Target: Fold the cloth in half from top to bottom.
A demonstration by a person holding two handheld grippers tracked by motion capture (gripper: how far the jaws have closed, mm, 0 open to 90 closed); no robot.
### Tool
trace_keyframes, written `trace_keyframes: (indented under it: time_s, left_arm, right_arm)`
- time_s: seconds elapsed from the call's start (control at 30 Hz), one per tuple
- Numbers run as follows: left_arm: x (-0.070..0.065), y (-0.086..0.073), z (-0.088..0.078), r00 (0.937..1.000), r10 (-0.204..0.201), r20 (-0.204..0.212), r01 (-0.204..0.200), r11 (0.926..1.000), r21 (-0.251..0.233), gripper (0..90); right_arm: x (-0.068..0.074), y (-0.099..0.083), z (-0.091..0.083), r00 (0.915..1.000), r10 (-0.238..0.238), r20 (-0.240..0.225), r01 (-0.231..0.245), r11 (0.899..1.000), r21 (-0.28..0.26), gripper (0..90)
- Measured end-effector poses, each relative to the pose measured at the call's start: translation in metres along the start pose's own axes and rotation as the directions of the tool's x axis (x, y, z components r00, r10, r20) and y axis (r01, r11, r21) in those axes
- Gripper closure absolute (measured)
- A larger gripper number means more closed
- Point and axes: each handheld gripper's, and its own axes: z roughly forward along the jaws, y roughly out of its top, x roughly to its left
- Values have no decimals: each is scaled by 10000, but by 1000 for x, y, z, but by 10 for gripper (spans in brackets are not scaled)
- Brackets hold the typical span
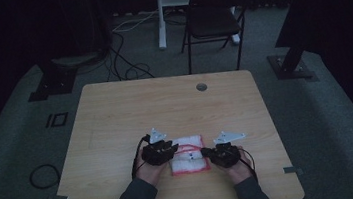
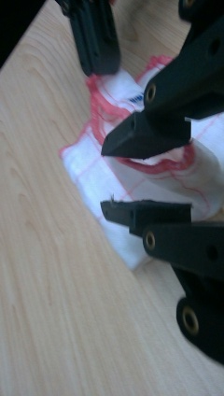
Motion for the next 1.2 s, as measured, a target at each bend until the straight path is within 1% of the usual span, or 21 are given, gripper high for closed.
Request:
trace_keyframes:
  time_s: [0.03, 0.07, 0.1, 0.17, 0.33, 0.37, 0.43, 0.5, 0.53, 0.57, 0.67, 0.77, 0.93, 1.13, 1.2]
  left_arm:
    - [-1, -3, -2, 10000, -68, 73, 68, 10000, -9, 756]
    - [-1, -3, -2, 10000, -68, 73, 68, 10000, -9, 775]
    - [-1, -5, -3, 10000, -55, 80, 55, 10000, -35, 775]
    - [-3, -8, -6, 9998, -37, 187, 37, 10000, -23, 809]
    - [-6, -15, -10, 9996, -24, 294, 26, 10000, -75, 813]
    - [-7, -19, -12, 9994, -49, 351, 53, 9999, -94, 813]
    - [-7, -24, -15, 9989, -12, 472, 17, 9999, -112, 813]
    - [-8, -26, -15, 9987, -21, 518, 26, 10000, -91, 813]
    - [-8, -26, -15, 9987, -21, 518, 26, 10000, -91, 813]
    - [-8, -30, -17, 9984, -14, 562, 21, 9999, -110, 813]
    - [-8, -36, -18, 9979, -85, 641, 92, 9999, -106, 812]
    - [-10, -41, -19, 9976, -73, 696, 78, 9999, -66, 812]
    - [-13, -49, -22, 9972, -91, 748, 93, 10000, -27, 808]
    - [-14, -63, -24, 9971, -110, 759, 101, 9999, 122, 806]
    - [-13, -66, -24, 9970, -175, 753, 165, 9998, 131, 806]
  right_arm:
    - [-1, -1, -1, 10000, 39, -8, -39, 10000, 3, 862]
    - [-1, -1, -1, 10000, 39, -8, -39, 10000, 3, 862]
    - [-1, -1, -1, 10000, 23, 0, -23, 10000, -4, 861]
    - [-1, -2, -2, 10000, 46, 12, -46, 10000, -24, 847]
    - [-3, -4, -4, 9999, 137, 46, -137, 9999, -29, 822]
    - [-5, -8, -7, 9995, 271, 136, -271, 9996, -22, 813]
    - [-8, -9, -9, 9991, 371, 220, -370, 9993, -39, 813]
    - [-9, -10, -10, 9988, 411, 272, -410, 9992, -37, 812]
    - [-11, -11, -11, 9984, 463, 317, -461, 9989, -67, 812]
    - [-13, -11, -13, 9978, 567, 347, -562, 9983, -152, 808]
    - [-15, -11, -17, 9970, 662, 401, -650, 9975, -284, 804]
    - [-17, -12, -19, 9965, 714, 443, -698, 9969, -367, 798]
    - [-17, -12, -19, 9968, 699, 393, -683, 9968, -414, 788]
    - [-11, -13, -11, 9980, 594, 224, -589, 9981, -188, 765]
    - [-10, -13, -8, 9983, 556, 193, -554, 9984, -114, 757]
